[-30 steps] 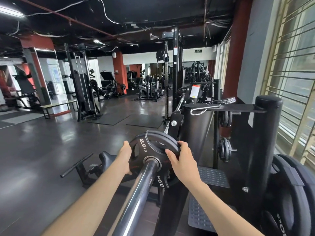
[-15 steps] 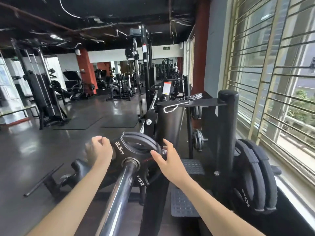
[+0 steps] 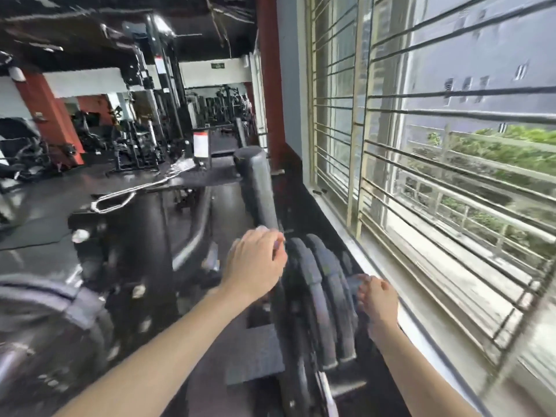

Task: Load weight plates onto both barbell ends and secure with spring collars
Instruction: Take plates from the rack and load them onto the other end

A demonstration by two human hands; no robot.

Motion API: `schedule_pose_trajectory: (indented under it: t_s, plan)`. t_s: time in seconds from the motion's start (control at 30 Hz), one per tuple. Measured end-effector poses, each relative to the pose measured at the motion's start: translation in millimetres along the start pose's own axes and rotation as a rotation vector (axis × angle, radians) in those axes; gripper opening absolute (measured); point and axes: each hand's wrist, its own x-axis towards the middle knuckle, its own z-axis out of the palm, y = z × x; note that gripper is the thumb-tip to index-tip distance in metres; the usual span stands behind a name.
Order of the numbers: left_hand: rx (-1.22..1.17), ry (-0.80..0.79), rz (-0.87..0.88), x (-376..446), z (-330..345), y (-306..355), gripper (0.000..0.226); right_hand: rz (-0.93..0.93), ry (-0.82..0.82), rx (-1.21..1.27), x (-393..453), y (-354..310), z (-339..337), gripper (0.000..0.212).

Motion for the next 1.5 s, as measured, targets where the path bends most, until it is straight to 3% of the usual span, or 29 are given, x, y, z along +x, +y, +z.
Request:
schedule_pose_trajectory:
  t_s: [0.1,0.27,0.5,0.57,0.67,0.83,0.97,1.03,1.17,1.23,1.33,1.5]
  plan:
    - [0.067,-0.169,-0.033,43.4,59.9,51.0,0.029,0.256,-0.059,-0.025,55.1,18.0,-22.2,0.033]
    - [0.342,-0.349,0.006,93.1,131.9,95.7,0.042,0.719,-0.261,0.125,106.3,21.2,-26.0,0.094]
    - [0.652,-0.702,-0.087,115.8,184.7,95.6,0.055,0.974,-0.442,0.205,119.1,32.9,-25.9,0.135]
    - [0.715,-0.777,-0.120,122.8,194.2,98.9,0.057,1.013,-0.436,0.276,129.7,43.3,-30.6,0.136]
    - [0.767,-0.848,-0.142,129.5,204.0,101.4,0.052,1.020,-0.512,0.245,136.5,50.6,-32.1,0.128]
    - [0.734,-0.806,-0.220,133.4,205.9,104.2,0.033,1.055,-0.498,0.203,150.7,56.9,-37.9,0.117]
    - [0.570,-0.706,-0.294,138.1,210.6,114.9,0.011,1.111,-0.476,0.205,164.9,59.4,-43.9,0.114]
    - [0.409,-0.625,-0.292,141.3,218.1,126.1,0.016,1.094,-0.494,0.169,170.4,56.6,-49.3,0.110]
    - [0.111,-0.541,-0.318,139.4,235.8,137.0,0.023,0.913,-0.412,-0.013,181.2,51.4,-57.6,0.097]
    - [0.034,-0.519,-0.299,133.7,239.8,134.5,0.014,0.789,-0.287,0.054,187.5,52.9,-66.6,0.098]
    - [-0.061,-0.488,-0.266,127.7,224.7,141.1,0.019,0.619,-0.202,0.116,196.5,48.8,-82.8,0.104]
    - [-0.129,-0.443,-0.245,122.8,163.8,154.7,0.052,0.405,-0.277,0.202,173.7,16.0,-83.8,0.071]
